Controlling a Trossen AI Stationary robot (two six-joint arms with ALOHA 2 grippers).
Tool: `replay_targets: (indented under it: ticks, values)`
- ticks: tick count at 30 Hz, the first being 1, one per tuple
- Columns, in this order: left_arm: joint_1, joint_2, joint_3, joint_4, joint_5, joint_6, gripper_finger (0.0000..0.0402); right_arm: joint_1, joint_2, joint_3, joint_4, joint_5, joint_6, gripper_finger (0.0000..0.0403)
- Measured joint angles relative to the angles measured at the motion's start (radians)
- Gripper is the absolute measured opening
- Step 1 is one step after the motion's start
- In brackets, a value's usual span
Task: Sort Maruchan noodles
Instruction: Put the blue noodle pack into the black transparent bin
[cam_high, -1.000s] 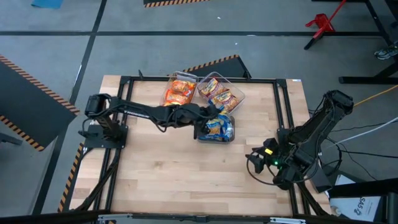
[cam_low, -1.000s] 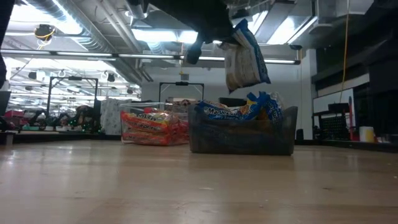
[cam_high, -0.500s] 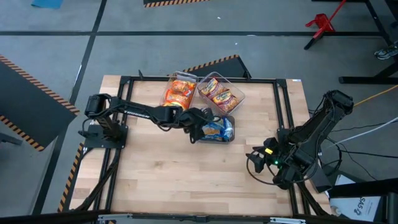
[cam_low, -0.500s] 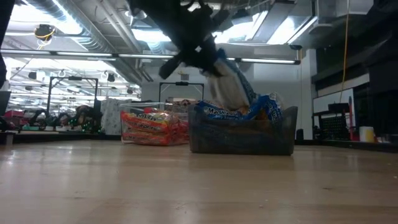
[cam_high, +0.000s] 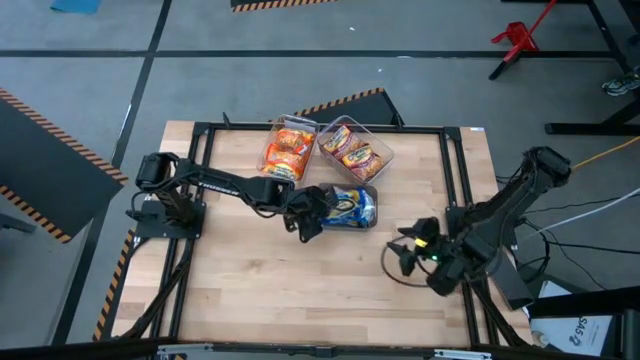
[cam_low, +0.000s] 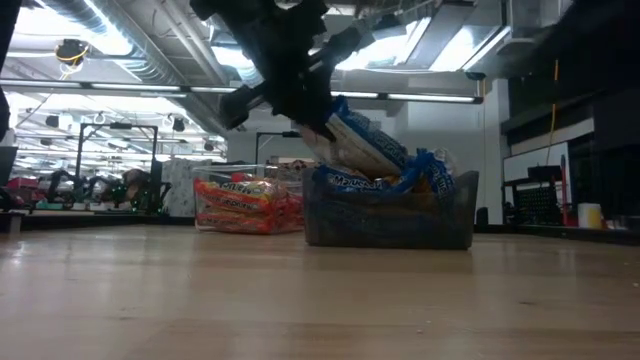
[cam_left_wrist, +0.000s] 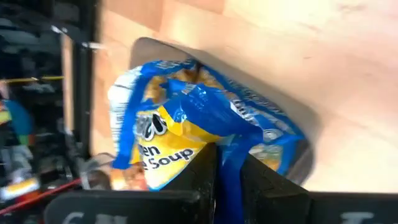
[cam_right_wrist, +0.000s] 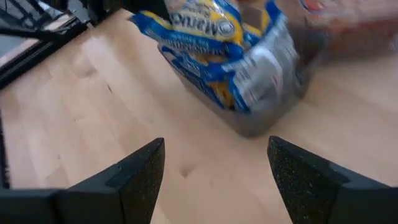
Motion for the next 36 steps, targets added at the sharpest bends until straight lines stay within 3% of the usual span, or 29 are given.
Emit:
replay_targets:
  ticks: [9, 14, 21, 27, 36]
  values:
    - [0.049, 0.000, 0.000, -0.104, -0.013, -0.062, 0.0028, -0.360, 0.000, 0.000, 0.401, -0.194, -0.727, 0.0273]
    - [0.078, 0.000, 0.000, -0.103, -0.010, -0.041, 0.0028, -0.563, 0.009, 0.001, 0.549, -0.339, -1.011, 0.0273]
    - [0.086, 0.000, 0.000, -0.083, -0.008, -0.041, 0.0030, -0.765, 0.071, 0.001, 0.661, -0.525, -1.203, 0.0273]
    - [0.087, 0.000, 0.000, -0.070, -0.037, -0.116, 0.0077, -0.827, 0.137, 0.001, 0.711, -0.659, -1.247, 0.0273]
    - [0.086, 0.000, 0.000, -0.036, -0.050, -0.265, 0.0136, -0.830, 0.157, 0.002, 0.752, -0.647, -1.365, 0.0273]
